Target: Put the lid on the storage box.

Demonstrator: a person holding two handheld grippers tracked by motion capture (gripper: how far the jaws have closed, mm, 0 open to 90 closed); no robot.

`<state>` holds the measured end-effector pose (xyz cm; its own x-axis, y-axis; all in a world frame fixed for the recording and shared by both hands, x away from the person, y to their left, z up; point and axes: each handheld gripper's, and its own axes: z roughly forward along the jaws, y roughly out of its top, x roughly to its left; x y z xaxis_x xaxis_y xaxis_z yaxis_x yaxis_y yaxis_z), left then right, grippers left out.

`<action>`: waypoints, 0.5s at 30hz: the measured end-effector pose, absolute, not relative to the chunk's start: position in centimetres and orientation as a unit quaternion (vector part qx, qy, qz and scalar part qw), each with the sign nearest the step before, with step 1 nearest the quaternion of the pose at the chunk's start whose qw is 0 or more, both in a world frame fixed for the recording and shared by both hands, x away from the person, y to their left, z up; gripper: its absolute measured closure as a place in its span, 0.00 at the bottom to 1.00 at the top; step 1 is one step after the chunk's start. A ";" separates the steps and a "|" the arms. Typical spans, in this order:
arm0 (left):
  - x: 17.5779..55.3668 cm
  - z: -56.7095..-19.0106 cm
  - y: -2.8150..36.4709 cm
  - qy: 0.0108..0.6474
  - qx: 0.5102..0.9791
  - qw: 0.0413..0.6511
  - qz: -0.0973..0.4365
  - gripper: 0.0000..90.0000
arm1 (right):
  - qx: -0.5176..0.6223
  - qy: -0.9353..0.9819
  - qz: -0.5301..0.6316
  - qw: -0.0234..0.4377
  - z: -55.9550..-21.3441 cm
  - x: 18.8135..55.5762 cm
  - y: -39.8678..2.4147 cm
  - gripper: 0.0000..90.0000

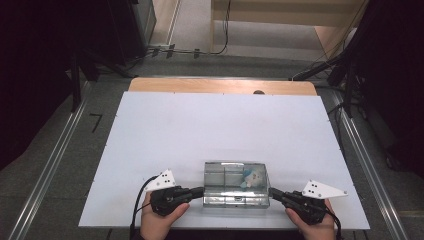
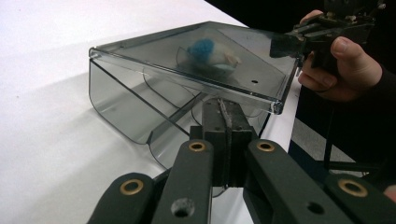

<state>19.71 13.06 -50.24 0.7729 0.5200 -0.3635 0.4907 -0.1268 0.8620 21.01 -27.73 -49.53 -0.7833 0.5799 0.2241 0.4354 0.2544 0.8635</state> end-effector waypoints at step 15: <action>19.5 -50.8 13.4 0.338 0.755 0.561 0.002 1.00 | 0.320 0.796 0.511 0.061 -50.1 20.9 -28.1 0.98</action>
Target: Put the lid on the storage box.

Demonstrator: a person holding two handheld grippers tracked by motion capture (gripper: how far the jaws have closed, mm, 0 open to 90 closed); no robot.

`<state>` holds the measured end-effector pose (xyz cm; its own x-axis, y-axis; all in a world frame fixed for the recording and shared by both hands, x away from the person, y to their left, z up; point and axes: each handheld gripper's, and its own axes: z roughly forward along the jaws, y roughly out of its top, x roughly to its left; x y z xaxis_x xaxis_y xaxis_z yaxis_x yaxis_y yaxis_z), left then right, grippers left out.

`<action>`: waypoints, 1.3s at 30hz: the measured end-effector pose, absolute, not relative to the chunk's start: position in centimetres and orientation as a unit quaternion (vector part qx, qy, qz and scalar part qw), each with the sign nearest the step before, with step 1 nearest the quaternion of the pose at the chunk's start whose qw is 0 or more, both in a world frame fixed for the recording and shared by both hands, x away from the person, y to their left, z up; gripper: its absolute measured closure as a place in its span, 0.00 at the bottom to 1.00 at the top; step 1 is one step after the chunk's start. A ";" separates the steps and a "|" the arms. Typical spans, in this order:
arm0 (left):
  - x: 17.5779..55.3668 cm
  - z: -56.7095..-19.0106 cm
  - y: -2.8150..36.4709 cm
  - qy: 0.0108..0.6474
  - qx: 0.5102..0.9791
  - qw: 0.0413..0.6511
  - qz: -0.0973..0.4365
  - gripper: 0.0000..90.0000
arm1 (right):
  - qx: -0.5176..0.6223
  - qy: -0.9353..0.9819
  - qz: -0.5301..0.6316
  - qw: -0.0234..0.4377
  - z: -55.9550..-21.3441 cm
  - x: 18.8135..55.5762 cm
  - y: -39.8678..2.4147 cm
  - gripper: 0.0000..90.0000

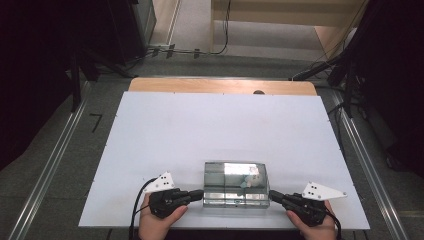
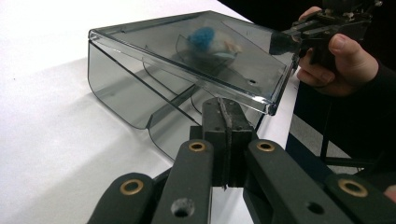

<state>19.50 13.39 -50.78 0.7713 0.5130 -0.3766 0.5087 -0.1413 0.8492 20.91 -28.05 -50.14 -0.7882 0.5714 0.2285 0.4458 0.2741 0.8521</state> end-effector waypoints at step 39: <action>19.8 -51.6 13.6 0.318 0.785 0.530 -0.024 1.00 | 0.311 0.814 0.488 0.051 -51.1 21.4 -28.4 0.98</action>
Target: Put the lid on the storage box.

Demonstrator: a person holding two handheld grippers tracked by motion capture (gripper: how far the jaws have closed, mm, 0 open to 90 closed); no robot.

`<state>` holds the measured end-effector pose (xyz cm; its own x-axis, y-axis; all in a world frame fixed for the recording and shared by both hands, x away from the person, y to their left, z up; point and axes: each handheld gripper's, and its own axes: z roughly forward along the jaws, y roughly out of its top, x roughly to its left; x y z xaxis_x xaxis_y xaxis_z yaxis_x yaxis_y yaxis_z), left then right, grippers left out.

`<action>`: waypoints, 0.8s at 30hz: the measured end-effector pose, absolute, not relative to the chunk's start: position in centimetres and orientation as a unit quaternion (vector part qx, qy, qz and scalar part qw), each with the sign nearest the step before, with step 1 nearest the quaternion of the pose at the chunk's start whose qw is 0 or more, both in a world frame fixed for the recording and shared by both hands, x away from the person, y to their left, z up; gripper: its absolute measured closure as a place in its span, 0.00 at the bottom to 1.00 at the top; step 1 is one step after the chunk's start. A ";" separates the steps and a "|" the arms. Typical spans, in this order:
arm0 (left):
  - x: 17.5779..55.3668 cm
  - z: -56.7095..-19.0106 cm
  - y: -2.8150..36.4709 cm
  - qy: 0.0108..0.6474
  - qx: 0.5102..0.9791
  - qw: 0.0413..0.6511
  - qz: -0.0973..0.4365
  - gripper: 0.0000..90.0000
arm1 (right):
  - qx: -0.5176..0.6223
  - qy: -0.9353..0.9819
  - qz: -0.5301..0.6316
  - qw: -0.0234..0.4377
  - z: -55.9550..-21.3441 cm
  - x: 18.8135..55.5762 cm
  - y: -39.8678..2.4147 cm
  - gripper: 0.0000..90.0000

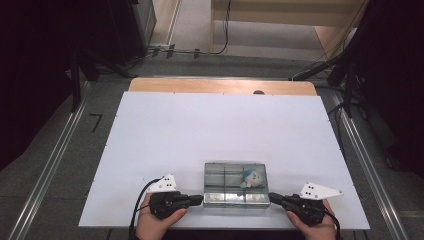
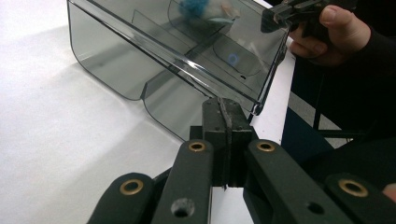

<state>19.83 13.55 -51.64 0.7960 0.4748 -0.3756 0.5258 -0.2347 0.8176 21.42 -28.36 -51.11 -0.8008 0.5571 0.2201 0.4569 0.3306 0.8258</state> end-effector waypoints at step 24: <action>20.1 -50.5 15.3 0.334 0.759 0.558 0.044 0.63 | 0.327 0.787 0.510 0.117 -49.4 21.8 -29.8 0.65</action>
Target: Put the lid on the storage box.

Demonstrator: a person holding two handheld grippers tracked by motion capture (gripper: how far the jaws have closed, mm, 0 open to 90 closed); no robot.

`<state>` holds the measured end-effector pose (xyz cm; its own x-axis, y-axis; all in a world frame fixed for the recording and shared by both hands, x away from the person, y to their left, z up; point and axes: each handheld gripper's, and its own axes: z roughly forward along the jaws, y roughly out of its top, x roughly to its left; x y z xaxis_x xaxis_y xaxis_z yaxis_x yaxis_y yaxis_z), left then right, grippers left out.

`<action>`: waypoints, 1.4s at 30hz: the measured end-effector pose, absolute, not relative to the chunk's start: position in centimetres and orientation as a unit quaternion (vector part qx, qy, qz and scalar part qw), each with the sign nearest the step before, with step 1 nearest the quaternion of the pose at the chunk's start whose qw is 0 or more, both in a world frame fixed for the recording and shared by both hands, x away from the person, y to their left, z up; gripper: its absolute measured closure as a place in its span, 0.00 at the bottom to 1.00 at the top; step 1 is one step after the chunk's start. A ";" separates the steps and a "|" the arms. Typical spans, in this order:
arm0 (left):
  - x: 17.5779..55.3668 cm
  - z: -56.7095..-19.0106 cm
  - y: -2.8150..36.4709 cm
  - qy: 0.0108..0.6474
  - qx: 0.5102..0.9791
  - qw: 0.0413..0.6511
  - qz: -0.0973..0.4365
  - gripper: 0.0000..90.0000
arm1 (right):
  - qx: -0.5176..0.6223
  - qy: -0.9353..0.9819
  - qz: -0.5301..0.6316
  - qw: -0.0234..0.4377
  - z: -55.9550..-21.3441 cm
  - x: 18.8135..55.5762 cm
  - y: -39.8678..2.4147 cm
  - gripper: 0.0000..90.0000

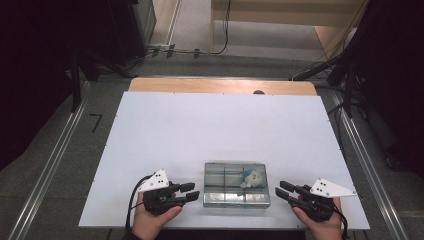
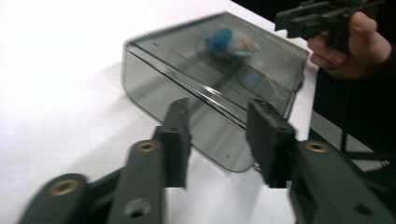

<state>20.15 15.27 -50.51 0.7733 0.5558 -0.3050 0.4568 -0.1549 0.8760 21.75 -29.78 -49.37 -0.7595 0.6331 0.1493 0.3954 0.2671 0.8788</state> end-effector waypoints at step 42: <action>21.6 -50.1 20.3 0.389 0.727 0.555 0.110 0.18 | 0.354 0.764 0.519 0.149 -48.7 23.9 -32.9 0.00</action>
<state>21.62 20.32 -50.15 0.6728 0.6879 -0.2722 0.4446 -0.0818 0.8920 23.94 -32.87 -48.69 -0.7047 0.6957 0.1395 0.3864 0.2114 0.8978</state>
